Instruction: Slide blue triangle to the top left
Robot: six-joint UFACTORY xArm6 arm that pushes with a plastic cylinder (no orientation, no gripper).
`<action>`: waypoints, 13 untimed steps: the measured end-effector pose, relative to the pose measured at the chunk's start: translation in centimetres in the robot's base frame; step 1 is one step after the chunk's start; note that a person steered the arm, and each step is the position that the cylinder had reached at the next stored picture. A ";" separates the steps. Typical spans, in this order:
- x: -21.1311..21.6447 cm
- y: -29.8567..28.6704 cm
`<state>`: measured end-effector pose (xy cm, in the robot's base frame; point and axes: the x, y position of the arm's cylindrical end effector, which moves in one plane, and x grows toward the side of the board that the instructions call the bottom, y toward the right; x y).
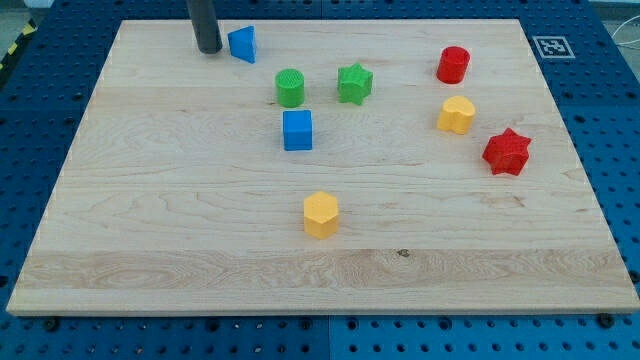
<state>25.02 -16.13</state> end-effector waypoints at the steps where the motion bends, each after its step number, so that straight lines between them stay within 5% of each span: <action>1: 2.6 1.8; 2: 5.9 5.4; 4: 1.7 8.3; 9: 0.6 1.5; 11: 7.1 2.7; 13: 5.6 -0.2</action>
<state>30.64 -16.36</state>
